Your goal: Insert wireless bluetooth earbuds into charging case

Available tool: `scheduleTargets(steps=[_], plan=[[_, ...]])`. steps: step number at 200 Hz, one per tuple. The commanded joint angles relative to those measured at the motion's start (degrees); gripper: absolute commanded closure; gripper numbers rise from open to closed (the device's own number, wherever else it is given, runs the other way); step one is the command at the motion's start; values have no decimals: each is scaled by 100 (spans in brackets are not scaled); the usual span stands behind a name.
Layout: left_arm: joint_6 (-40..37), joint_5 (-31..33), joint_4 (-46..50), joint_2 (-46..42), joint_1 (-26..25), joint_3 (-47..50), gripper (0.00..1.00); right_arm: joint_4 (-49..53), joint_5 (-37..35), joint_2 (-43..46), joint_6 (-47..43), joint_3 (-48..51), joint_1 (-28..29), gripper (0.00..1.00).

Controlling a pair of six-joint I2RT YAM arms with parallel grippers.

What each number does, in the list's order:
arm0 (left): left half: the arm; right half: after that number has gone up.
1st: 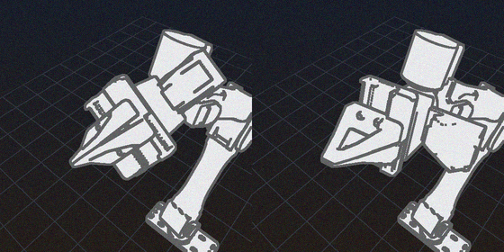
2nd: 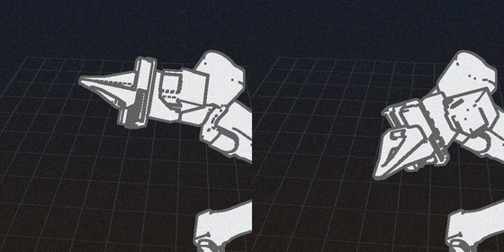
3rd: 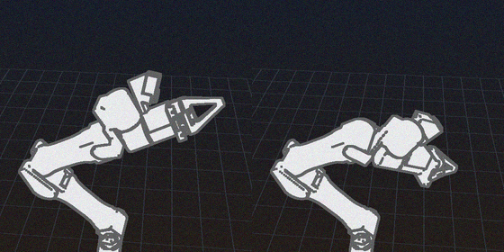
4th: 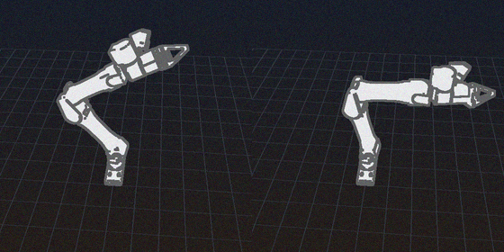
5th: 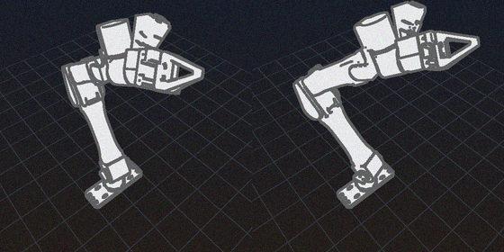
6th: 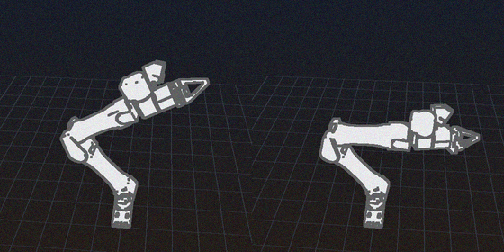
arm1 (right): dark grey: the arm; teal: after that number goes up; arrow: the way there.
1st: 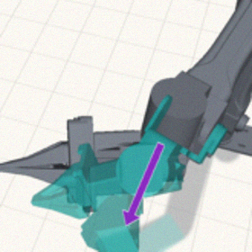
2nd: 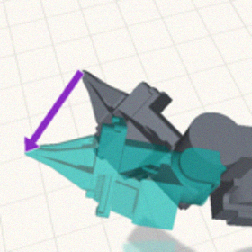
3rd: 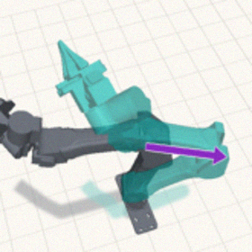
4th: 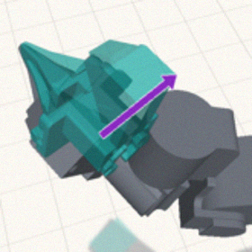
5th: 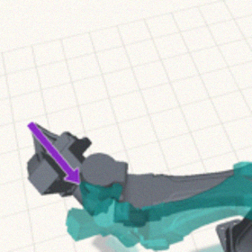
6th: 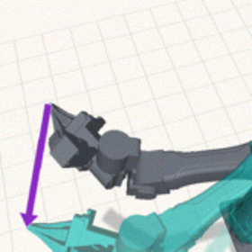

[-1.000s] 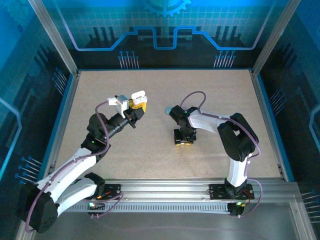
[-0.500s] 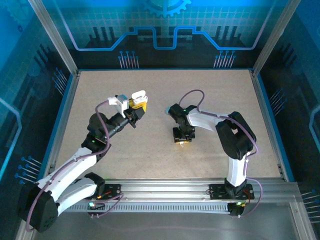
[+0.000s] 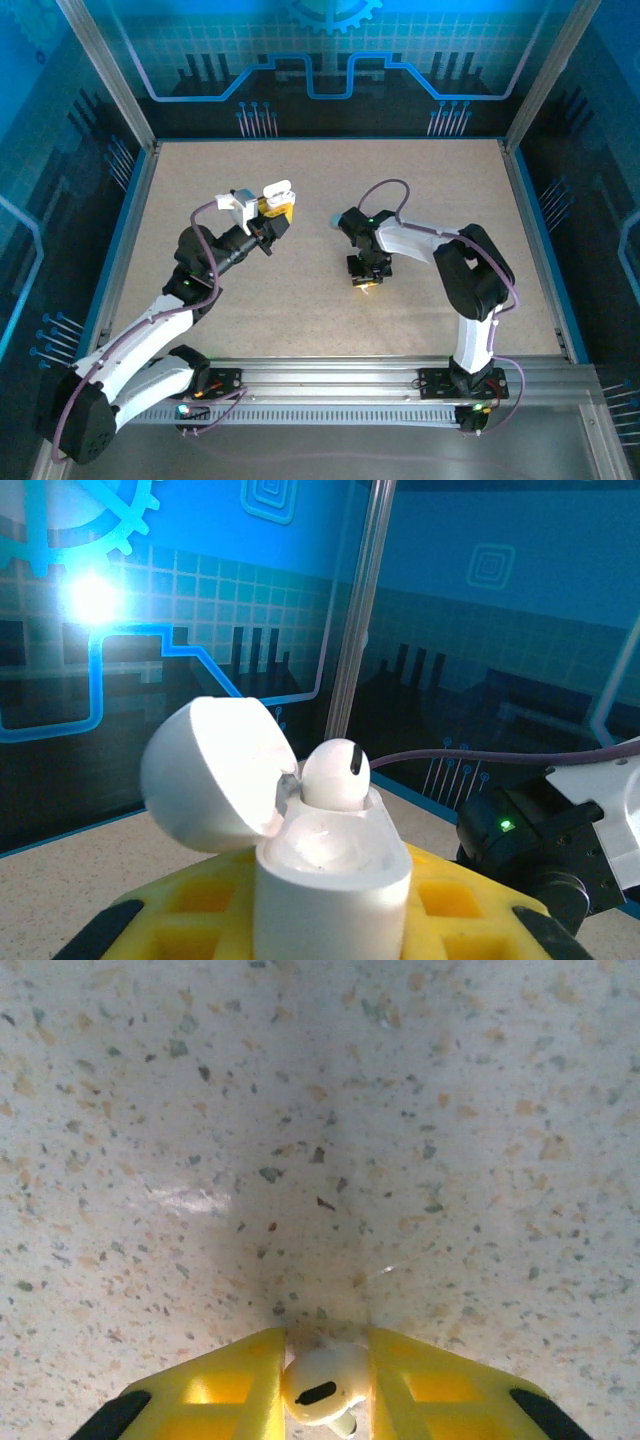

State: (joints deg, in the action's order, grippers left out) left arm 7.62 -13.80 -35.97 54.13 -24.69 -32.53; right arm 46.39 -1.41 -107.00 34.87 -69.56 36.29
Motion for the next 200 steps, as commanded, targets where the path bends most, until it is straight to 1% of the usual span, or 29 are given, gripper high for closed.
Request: scheduleTargets(steps=[1,23,48,78,99,123,156,174,200], plan=[[137,-114,-294,154,21,-193,78,171,0,638,-25,-2,-117,76],[138,-42,-599,472,-103,-150,79,93,-17,1529,-7,-178,-220,76],[18,327,-1202,1069,-445,-139,79,-205,-17,2496,-95,-609,-298,75],[-190,848,-2427,2065,-986,-233,79,-836,92,3176,-139,-1083,-298,75],[-348,1143,-3295,2749,-1308,-379,79,-1434,225,3431,-101,-1147,-242,74],[-471,1389,-3898,3319,-1571,-614,79,-2078,275,3577,62,-981,-94,74],[-538,1577,-4046,3556,-1703,-780,79,-2665,139,3674,381,-577,33,73],[-566,1642,-4071,3562,-1725,-766,79,-3055,180,3720,658,-331,44,73],[-612,1686,-4096,3552,-1751,-755,79,-3349,177,3717,829,-182,92,73]])
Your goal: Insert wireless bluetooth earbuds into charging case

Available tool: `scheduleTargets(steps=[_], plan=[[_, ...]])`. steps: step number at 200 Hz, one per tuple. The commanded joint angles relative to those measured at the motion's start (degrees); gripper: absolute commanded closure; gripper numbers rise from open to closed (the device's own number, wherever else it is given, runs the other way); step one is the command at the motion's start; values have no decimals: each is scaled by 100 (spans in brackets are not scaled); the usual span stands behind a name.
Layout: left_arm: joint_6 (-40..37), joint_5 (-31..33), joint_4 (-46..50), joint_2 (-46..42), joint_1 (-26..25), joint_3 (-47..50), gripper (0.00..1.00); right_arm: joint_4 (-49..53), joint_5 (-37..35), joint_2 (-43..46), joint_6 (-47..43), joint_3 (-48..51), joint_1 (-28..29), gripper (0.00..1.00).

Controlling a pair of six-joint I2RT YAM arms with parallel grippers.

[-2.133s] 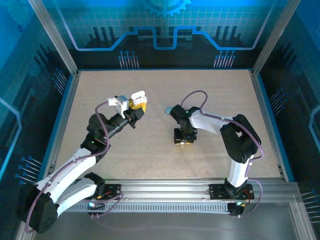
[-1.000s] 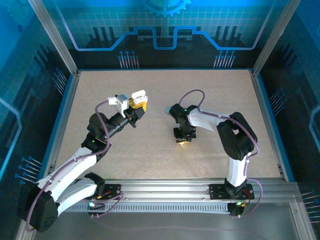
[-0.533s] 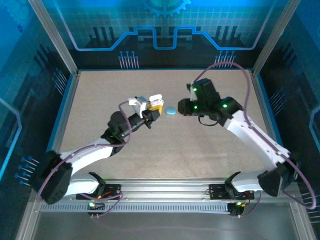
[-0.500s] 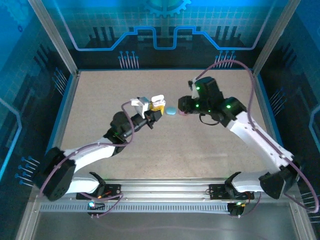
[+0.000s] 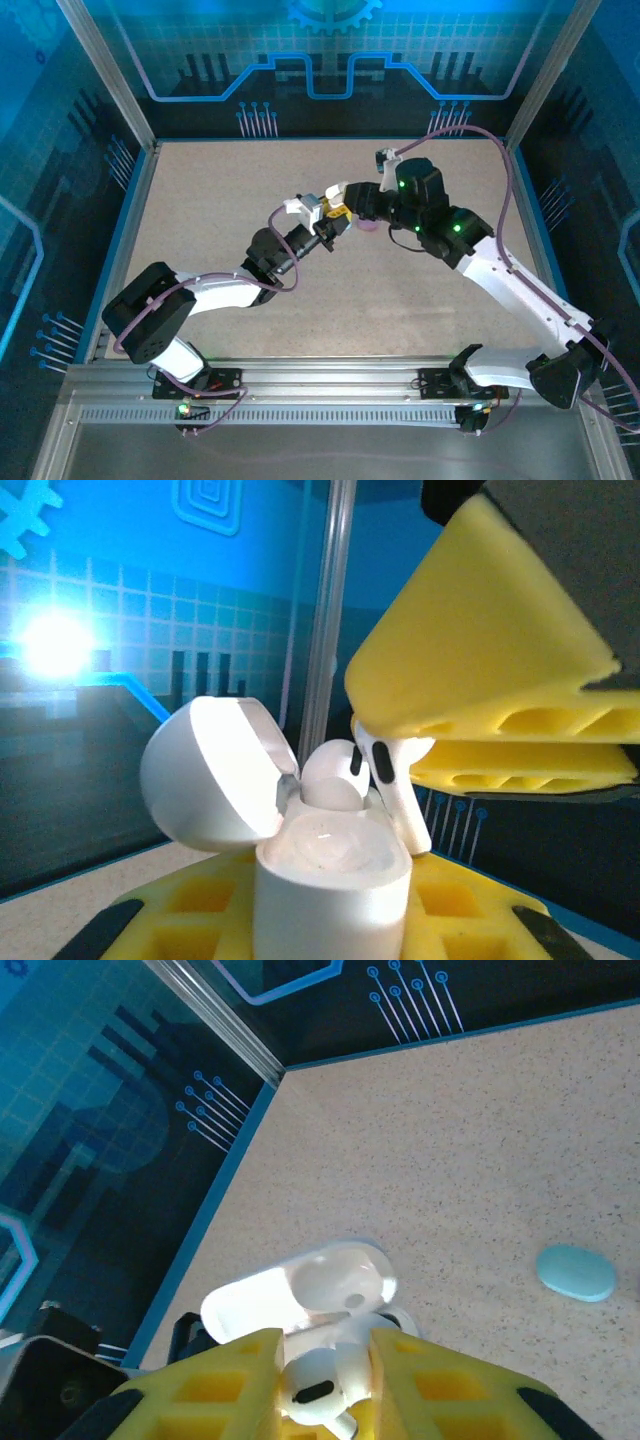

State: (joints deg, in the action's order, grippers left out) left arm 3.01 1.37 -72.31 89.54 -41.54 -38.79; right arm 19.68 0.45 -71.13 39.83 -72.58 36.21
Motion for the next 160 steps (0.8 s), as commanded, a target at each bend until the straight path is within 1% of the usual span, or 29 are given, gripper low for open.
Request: scheduleTargets(steps=[1,52,88,160], plan=[[-151,166,-460,11,-65,-134,79,-690,0,133,337,125,103,73],[-134,246,-425,27,-85,-134,79,-1005,-60,169,389,174,242,73],[-94,234,-442,28,-91,-149,79,-1089,-79,8,385,147,309,73],[-14,362,-564,-5,-97,-198,79,-741,-207,-208,161,98,512,73]])
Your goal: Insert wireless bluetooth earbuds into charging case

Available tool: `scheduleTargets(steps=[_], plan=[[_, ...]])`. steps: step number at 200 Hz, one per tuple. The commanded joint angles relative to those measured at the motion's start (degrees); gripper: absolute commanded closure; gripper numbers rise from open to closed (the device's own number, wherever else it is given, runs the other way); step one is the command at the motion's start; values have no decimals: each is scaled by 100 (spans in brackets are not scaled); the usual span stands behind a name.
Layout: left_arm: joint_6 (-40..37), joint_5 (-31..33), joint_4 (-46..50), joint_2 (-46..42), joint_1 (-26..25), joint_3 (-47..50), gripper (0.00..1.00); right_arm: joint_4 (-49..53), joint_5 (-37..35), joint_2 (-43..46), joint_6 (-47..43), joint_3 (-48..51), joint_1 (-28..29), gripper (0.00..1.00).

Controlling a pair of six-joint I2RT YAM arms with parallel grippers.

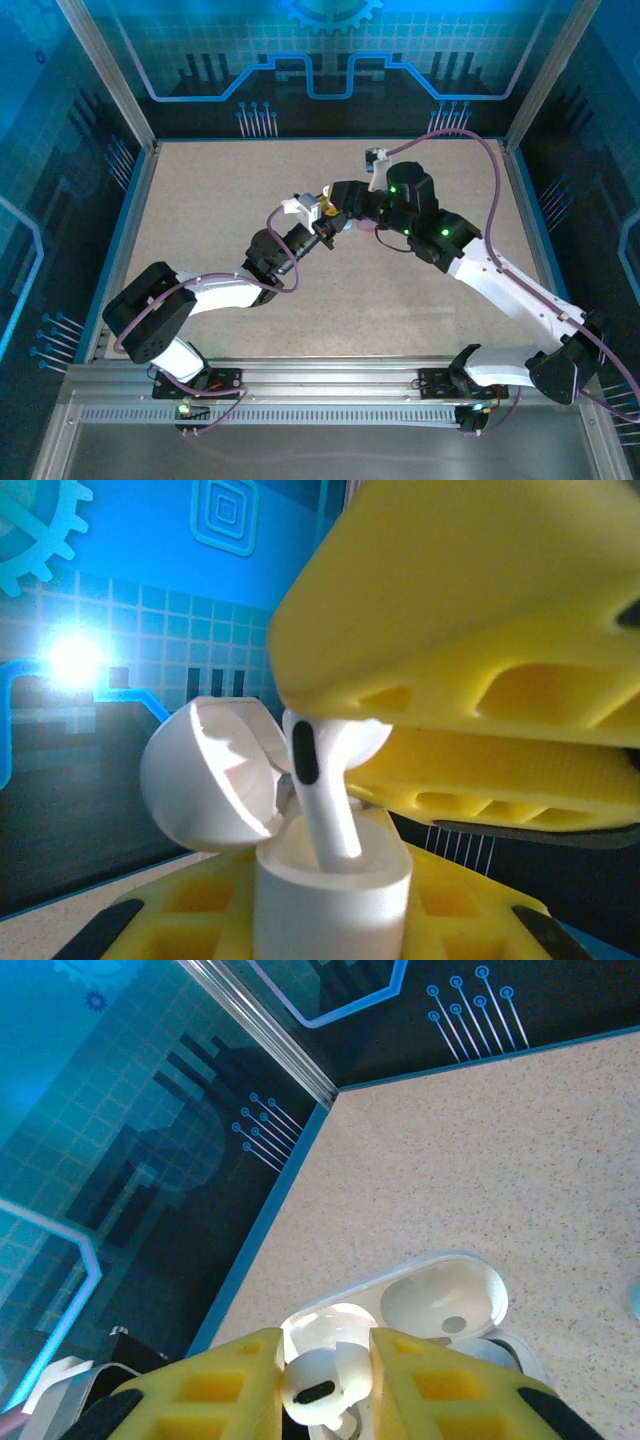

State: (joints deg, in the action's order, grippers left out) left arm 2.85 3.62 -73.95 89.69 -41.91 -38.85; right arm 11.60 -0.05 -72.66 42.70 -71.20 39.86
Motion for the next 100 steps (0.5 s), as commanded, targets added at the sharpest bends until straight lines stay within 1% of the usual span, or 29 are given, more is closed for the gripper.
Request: scheduleTargets(steps=[1,43,100], plan=[[3,142,-405,-17,-61,-192,79,74,-159,-55,-128,-42,151,73],[66,253,-471,-38,-54,-193,79,326,-359,39,-287,19,240,72],[95,160,-489,-57,-60,-193,79,486,-413,74,-440,-123,275,65]])
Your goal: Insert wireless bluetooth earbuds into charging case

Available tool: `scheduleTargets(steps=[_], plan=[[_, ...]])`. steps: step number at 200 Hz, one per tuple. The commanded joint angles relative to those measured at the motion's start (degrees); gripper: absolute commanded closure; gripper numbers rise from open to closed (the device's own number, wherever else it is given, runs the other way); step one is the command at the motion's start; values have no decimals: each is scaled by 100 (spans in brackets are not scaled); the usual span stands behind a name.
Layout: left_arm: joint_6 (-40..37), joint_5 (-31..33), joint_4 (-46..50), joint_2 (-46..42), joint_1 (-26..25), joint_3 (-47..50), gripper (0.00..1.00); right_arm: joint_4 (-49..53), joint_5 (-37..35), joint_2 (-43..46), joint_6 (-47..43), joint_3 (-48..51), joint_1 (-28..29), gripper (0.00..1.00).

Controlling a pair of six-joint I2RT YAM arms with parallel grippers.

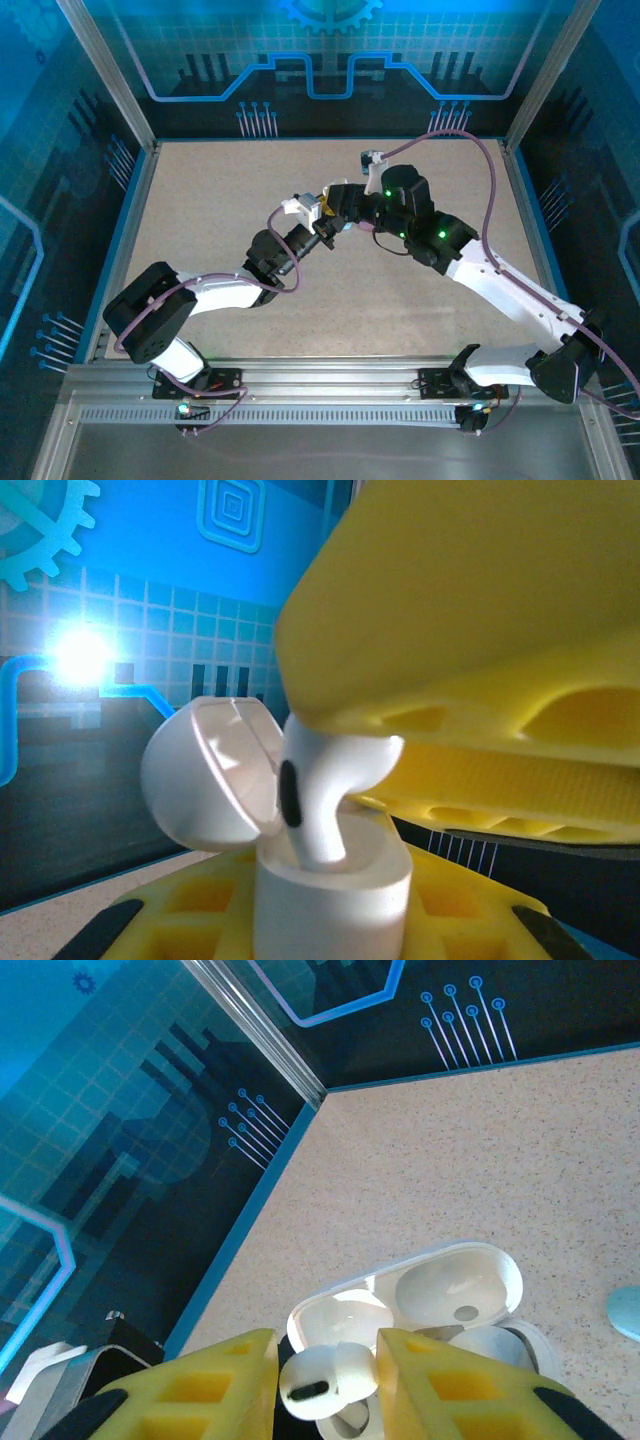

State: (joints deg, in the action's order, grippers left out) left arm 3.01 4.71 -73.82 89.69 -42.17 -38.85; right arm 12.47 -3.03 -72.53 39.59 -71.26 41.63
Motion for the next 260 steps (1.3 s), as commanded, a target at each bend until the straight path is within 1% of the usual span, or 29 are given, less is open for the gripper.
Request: scheduleTargets(steps=[1,59,109,145,165,187,196,203,212,218,241,260], plan=[[78,49,-502,-57,-31,-189,79,402,-117,62,-128,-121,95,65],[82,13,-484,-66,-30,-188,79,588,-206,132,-307,-316,95,64],[101,-43,-424,-66,-30,-168,79,721,-89,176,-507,-557,83,53],[129,-106,-370,-61,-28,-113,79,881,0,293,-805,-865,66,50],[132,-233,-362,-66,-28,-71,78,1101,-37,334,-997,-1062,-63,49],[193,-326,-347,-66,-28,-53,79,1464,200,226,-1224,-1340,-253,55],[218,-343,-352,-57,-28,-52,79,1677,429,126,-1271,-1458,-324,61],[222,-360,-352,-56,-27,-55,79,1813,737,41,-1305,-1552,-392,66],[233,-374,-344,-60,-23,-61,79,2003,1091,-84,-1314,-1665,-474,75],[235,-378,-349,-61,-28,-67,79,2159,1209,-158,-1305,-1724,-488,79],[268,-393,-352,-66,-26,-65,79,2536,1381,-309,-1380,-1803,-498,85],[266,-396,-347,-79,-22,-67,79,2674,1506,-353,-1425,-1816,-498,85]])
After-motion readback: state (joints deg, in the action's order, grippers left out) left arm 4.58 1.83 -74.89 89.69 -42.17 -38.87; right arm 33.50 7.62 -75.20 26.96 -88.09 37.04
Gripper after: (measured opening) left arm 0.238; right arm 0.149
